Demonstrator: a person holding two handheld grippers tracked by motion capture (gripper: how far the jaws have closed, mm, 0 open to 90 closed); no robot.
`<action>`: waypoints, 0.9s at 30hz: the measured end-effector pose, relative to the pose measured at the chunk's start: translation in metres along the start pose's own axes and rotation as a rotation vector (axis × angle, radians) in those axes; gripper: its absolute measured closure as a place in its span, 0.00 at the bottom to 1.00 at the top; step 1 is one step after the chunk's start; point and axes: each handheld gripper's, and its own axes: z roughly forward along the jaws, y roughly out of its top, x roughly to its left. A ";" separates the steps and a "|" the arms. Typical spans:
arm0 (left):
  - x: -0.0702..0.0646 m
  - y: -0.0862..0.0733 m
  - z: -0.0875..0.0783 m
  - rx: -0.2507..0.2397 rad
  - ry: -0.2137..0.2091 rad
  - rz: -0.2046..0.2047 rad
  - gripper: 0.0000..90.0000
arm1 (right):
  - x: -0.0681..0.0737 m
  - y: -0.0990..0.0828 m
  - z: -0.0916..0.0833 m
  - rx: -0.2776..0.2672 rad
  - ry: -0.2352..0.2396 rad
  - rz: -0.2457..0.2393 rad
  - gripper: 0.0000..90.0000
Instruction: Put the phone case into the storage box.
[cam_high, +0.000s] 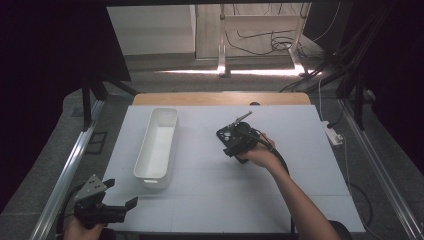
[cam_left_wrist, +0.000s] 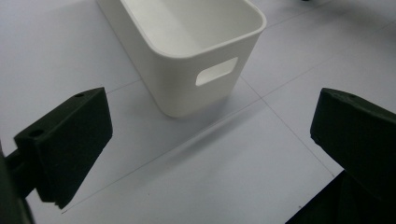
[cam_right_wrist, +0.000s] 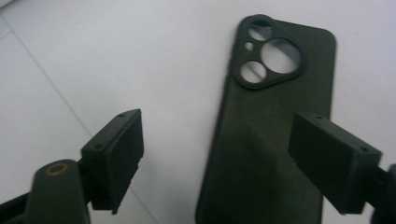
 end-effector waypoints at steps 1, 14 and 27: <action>0.000 0.000 0.000 0.000 0.000 -0.001 0.00 | -0.003 0.000 0.000 -0.004 -0.003 0.010 0.14; 0.001 0.000 0.000 0.000 -0.001 -0.010 0.00 | -0.026 -0.005 -0.007 -0.032 -0.040 0.089 0.00; 0.002 0.000 0.000 -0.002 -0.009 -0.016 0.00 | -0.027 -0.013 0.017 -0.008 -0.022 0.108 0.00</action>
